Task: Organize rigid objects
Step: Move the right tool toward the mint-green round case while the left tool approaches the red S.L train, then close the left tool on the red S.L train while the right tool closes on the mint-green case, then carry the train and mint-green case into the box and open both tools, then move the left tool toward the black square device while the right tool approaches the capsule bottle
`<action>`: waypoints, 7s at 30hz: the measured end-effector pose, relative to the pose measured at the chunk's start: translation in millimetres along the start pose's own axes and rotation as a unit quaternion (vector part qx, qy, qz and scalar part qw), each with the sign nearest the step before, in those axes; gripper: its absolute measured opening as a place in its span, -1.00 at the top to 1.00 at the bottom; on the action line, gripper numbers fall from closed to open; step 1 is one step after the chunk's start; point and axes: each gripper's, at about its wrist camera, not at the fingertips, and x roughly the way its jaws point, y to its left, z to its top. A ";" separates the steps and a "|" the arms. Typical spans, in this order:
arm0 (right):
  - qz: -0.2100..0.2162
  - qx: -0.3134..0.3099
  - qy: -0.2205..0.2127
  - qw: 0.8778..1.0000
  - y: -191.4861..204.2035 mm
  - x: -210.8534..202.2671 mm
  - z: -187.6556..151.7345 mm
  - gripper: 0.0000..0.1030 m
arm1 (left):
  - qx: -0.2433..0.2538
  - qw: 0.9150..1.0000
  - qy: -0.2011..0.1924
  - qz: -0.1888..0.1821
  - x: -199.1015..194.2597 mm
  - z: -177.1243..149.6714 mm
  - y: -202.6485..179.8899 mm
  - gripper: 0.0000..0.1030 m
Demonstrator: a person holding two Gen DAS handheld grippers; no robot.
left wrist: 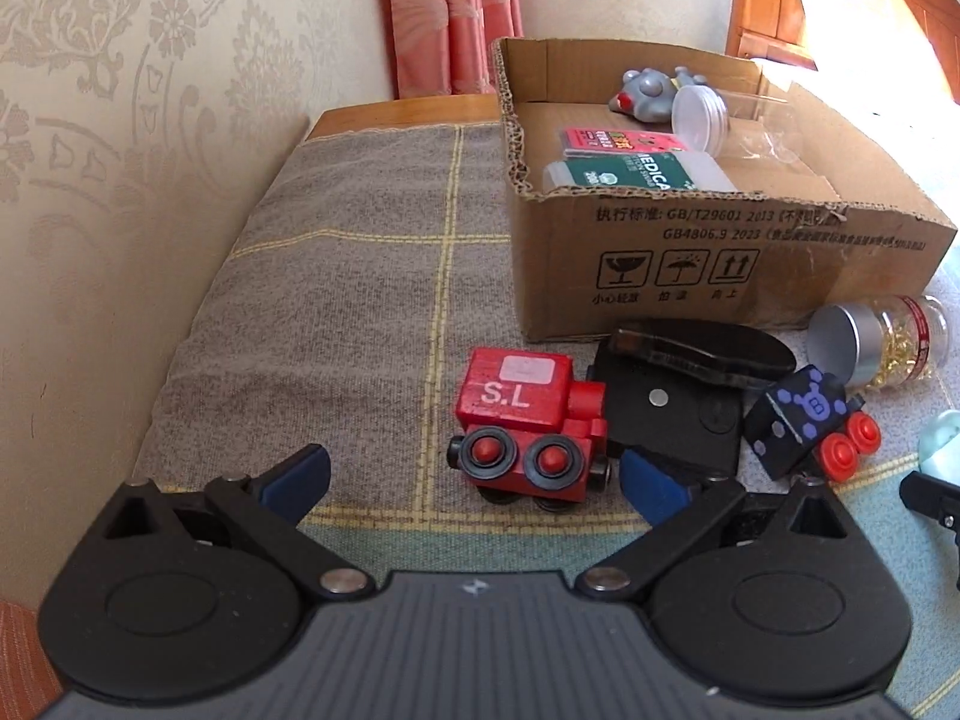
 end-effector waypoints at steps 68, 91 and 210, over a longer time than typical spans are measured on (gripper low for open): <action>0.139 -0.182 0.018 0.973 33.7 -23.6 -7.3 -0.72 | -0.067 0.997 -0.031 0.004 12.5 12.1 14.5 -0.04; 0.129 -0.197 0.008 0.972 36.5 -30.8 -6.9 -0.15 | -0.073 0.996 -0.039 0.021 12.8 11.4 9.5 0.05; 0.005 0.053 -0.039 0.998 -12.4 -71.5 37.9 -1.00 | 0.062 0.990 -0.111 -0.055 -81.3 75.9 -81.5 -0.99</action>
